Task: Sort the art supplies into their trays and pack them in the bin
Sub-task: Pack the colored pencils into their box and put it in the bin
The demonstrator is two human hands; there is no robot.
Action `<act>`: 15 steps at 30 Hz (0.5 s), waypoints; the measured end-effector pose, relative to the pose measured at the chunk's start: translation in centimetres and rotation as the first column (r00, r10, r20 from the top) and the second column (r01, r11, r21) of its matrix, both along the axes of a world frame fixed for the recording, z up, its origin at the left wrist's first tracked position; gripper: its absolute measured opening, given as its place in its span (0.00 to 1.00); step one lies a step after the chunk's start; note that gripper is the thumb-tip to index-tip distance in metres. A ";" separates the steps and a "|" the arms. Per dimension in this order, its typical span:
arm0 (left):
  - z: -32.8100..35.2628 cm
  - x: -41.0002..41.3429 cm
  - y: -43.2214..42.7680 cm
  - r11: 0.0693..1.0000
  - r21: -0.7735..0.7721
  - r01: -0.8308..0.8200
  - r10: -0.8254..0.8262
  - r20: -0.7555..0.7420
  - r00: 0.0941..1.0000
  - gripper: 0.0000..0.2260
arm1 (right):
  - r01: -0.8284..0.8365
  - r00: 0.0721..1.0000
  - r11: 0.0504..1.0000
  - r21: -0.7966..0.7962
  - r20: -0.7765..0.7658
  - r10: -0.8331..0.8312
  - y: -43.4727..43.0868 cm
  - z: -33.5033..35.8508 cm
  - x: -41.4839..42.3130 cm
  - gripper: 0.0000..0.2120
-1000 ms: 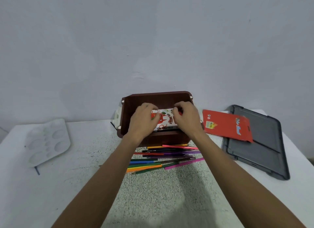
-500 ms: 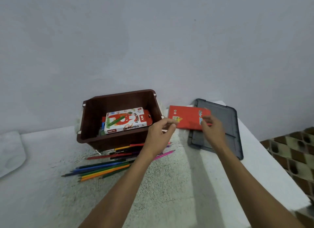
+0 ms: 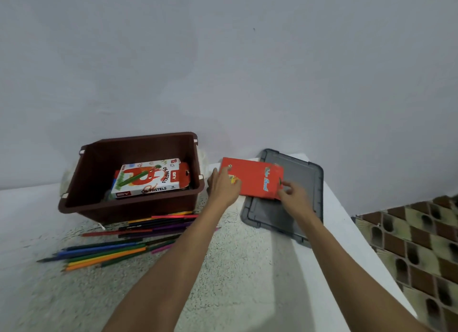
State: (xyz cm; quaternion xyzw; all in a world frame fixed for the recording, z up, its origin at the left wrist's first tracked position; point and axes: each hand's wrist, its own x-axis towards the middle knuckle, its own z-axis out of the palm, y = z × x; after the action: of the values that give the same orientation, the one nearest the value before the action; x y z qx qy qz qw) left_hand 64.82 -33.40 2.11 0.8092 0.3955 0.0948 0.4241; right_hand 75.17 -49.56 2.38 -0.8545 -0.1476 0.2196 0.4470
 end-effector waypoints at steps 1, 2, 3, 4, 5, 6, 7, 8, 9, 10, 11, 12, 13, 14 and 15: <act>-0.3 0.2 0.2 1.000 -0.019 -0.023 0.022 -0.020 1.000 0.23 | -0.010 1.000 1.000 0.008 -0.012 0.010 0.1 -0.1 0.2 0.16; -0.5 0.4 0.4 0.999 -0.039 -0.037 0.036 -0.038 0.999 0.24 | -0.016 1.000 1.000 0.014 -0.025 0.016 0.2 -0.3 0.3 0.16; -0.8 0.5 0.5 0.998 -0.052 -0.046 0.043 -0.054 0.998 0.24 | -0.022 0.999 1.000 0.018 -0.033 0.022 0.3 -0.3 0.3 0.16; -1.0 0.4 0.6 0.997 -0.060 -0.050 0.046 -0.071 0.996 0.24 | -0.022 0.999 0.999 0.024 -0.037 0.023 0.4 -0.3 0.3 0.16; -1.2 0.4 0.5 0.997 -0.057 -0.047 0.043 -0.077 0.996 0.23 | -0.020 0.999 0.999 0.033 -0.039 0.021 0.3 -0.4 0.3 0.16; -1.4 0.3 0.4 0.997 -0.055 -0.044 0.040 -0.075 0.996 0.23 | -0.013 0.999 0.999 0.050 -0.043 0.015 0.3 -0.6 0.3 0.16; -1.3 0.1 0.2 0.998 -0.059 -0.037 0.034 -0.059 0.998 0.22 | 0.002 0.999 0.998 0.067 -0.048 0.001 0.2 -0.6 0.1 0.15; -1.1 -0.1 0.0 0.997 -0.065 -0.031 0.029 -0.038 0.999 0.21 | 0.014 0.999 0.996 0.090 -0.052 -0.009 0.1 -0.7 0.0 0.15; -0.9 -0.3 -0.3 0.997 -0.066 -0.024 0.023 -0.020 1.000 0.20 | 0.027 0.998 0.994 0.106 -0.056 -0.021 -0.1 -0.8 -0.1 0.15; -0.6 -0.6 -0.5 0.997 -0.068 -0.023 0.022 -0.006 1.000 0.20 | 0.041 0.998 0.992 0.122 -0.058 -0.034 -0.3 -1.0 -0.2 0.15; -0.3 -0.8 -0.7 0.997 -0.070 -0.022 0.022 0.008 1.000 0.19 | 0.055 0.997 0.989 0.140 -0.059 -0.047 -0.5 -1.1 -0.3 0.14; 0.0 -1.1 -1.0 0.997 -0.077 -0.023 0.024 0.022 0.999 0.19 | 0.071 0.996 0.985 0.155 -0.059 -0.063 -0.7 -1.2 -0.3 0.12; 0.3 -1.5 -1.3 0.996 -0.087 -0.025 0.029 0.042 0.999 0.18 | 0.092 0.995 0.982 0.165 -0.061 -0.083 -0.9 -1.3 -0.2 0.10; 0.5 -1.9 -1.5 0.995 -0.100 -0.030 0.037 0.067 0.997 0.18 | 0.115 0.992 0.977 0.180 -0.073 -0.104 -1.2 -1.3 -0.2 0.08; 0.6 -2.3 -1.8 0.992 -0.117 -0.036 0.047 0.094 0.994 0.17 | 0.142 0.988 0.969 0.200 -0.090 -0.126 -1.4 -1.1 -0.2 0.06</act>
State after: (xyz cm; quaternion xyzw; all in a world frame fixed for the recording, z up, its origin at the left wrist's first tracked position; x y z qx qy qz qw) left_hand 62.51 -35.18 2.76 0.7694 0.3960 0.1199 0.4867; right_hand 74.94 -50.97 1.25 -0.8025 -0.0942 0.2049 0.5523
